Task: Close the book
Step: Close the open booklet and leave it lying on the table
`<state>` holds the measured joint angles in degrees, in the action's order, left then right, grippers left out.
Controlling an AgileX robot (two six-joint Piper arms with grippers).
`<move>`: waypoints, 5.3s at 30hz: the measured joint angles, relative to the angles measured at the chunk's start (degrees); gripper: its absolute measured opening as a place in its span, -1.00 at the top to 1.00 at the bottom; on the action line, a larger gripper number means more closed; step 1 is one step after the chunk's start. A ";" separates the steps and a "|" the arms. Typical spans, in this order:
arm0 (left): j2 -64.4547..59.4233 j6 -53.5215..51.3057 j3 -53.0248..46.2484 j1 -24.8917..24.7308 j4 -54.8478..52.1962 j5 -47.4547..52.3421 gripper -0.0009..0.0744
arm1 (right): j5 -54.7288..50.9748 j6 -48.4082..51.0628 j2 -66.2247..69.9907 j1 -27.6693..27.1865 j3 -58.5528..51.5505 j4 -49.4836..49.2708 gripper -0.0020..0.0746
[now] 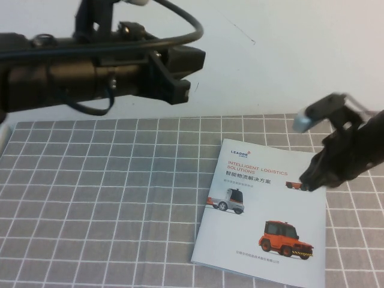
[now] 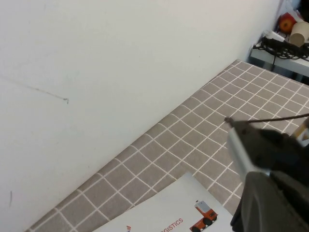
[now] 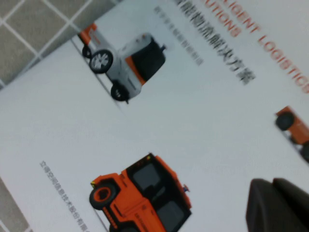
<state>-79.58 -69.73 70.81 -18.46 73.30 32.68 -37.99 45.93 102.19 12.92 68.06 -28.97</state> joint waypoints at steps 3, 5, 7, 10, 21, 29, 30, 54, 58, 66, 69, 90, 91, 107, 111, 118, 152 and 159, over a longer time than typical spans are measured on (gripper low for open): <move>4.16 3.52 0.00 0.00 -5.86 1.29 0.99 | 0.43 -0.11 5.33 1.70 -0.10 0.00 0.95; 6.57 6.82 0.00 0.00 -10.66 2.74 0.99 | 1.05 -0.19 7.87 2.34 -0.10 0.00 0.95; 8.91 11.12 0.00 0.00 -16.61 4.81 0.99 | 1.46 -0.19 9.80 2.56 -0.10 0.00 0.95; 11.79 17.37 0.00 0.00 -24.68 9.13 0.99 | 2.34 -0.19 11.70 2.56 -0.10 0.96 0.95; 22.31 22.82 -7.44 0.10 -31.73 15.04 0.99 | 3.45 -1.67 1.45 2.56 -0.10 11.85 0.95; 36.54 21.09 -26.04 0.10 -31.73 -2.21 0.99 | 1.67 -2.66 -20.20 2.56 -0.10 12.09 0.95; 37.99 20.11 -27.88 0.10 -31.73 -3.97 0.99 | 0.80 -2.66 -22.84 2.56 -0.10 12.13 0.95; 56.01 12.83 -58.10 0.10 -25.72 -28.61 0.99 | -1.93 -8.57 -80.23 2.56 -41.96 12.11 0.95; 56.01 12.76 -58.20 0.10 -24.51 -28.14 0.99 | 1.19 -10.41 -86.54 2.56 -48.09 12.11 0.95; 56.10 12.62 -58.20 0.10 -22.25 -28.14 0.99 | 1.68 -10.77 -89.03 2.56 -50.09 10.57 0.95; 56.10 12.62 -58.20 0.10 -21.89 -28.02 0.99 | 1.31 -10.77 -89.03 2.56 -50.19 10.45 0.95; 60.79 12.56 -58.31 1.78 -21.41 -28.23 0.99 | 0.96 -10.77 -89.10 2.56 -50.19 10.11 0.95; 62.03 12.30 -58.31 2.78 -21.41 -28.52 0.99 | 0.96 -10.77 -89.10 2.56 -50.19 10.11 0.95; 77.16 3.81 -68.20 12.49 -21.85 -37.76 0.99 | 0.96 -10.77 -89.10 2.56 -50.19 10.11 0.95; 77.28 4.26 -70.34 12.49 -23.16 -40.07 0.99 | 0.96 -10.77 -89.10 2.56 -50.19 10.11 0.95; 79.19 39.39 -72.06 12.49 -50.26 -43.35 0.99 | 0.96 -10.77 -89.10 2.56 -50.19 10.11 0.95; 80.32 76.60 -71.96 14.16 -69.96 -14.86 0.98 | 0.86 -10.77 -89.10 2.56 -50.19 10.11 0.95; 80.32 76.60 -71.85 14.16 -70.08 -14.57 0.98 | 0.86 -10.77 -89.10 2.56 -50.19 10.11 0.95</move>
<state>0.74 6.87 -1.04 -4.31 3.22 18.11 -37.13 35.16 13.09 15.48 17.87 -18.86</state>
